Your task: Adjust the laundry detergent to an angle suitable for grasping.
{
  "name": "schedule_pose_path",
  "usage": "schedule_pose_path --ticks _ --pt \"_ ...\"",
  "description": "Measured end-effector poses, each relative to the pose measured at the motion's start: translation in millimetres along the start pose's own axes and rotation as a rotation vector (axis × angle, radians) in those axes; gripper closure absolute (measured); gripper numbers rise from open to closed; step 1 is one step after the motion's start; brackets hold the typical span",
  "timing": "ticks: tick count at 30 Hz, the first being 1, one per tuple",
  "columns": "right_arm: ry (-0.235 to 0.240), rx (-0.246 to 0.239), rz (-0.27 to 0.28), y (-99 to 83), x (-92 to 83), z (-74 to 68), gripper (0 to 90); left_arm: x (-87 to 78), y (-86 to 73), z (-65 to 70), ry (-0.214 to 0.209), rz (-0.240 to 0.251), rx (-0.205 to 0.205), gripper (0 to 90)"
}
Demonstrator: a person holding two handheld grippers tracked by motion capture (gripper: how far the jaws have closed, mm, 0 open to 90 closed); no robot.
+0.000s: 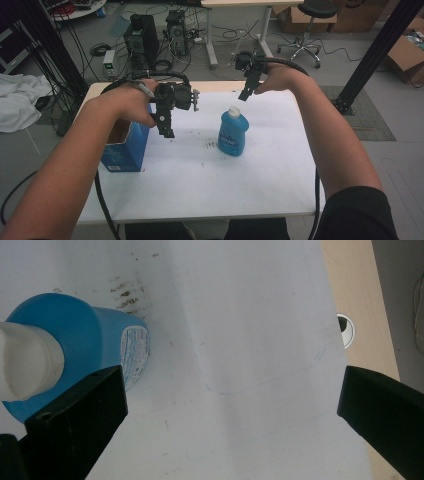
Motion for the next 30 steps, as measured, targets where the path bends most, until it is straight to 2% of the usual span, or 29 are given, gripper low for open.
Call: schedule_pose_path --ticks 6,13,18,24,30 --pt "-0.006 0.001 -0.016 -0.8 0.9 -1.6 0.0 -1.5 1.5 1.0 0.002 -0.002 0.009 0.1" --pt "-0.020 0.004 -0.013 -0.9 -0.4 -4.4 0.0 -2.8 -0.2 2.5 0.016 0.002 -0.003 0.1" --pt "-0.022 0.008 -0.019 -2.4 -1.0 -4.6 0.0 -1.0 0.1 4.9 0.008 0.002 -0.001 0.1" --pt "-0.024 0.025 -0.001 -5.2 -3.5 -2.1 0.0 -3.7 1.4 7.7 0.010 0.001 -0.002 0.1" --pt "-0.018 0.025 -0.022 -4.9 2.6 1.9 0.0 -2.7 2.6 6.5 0.011 -0.001 0.007 0.1"
Point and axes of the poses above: each handheld gripper's, and its own axes: x roughly forward along the jaws, y roughly out of its top, z roughly to its right, the point moved 1 cm from there along x, roughly forward along the jaws, and after that the axes turned 5 degrees about z, right-handed, at the moved point
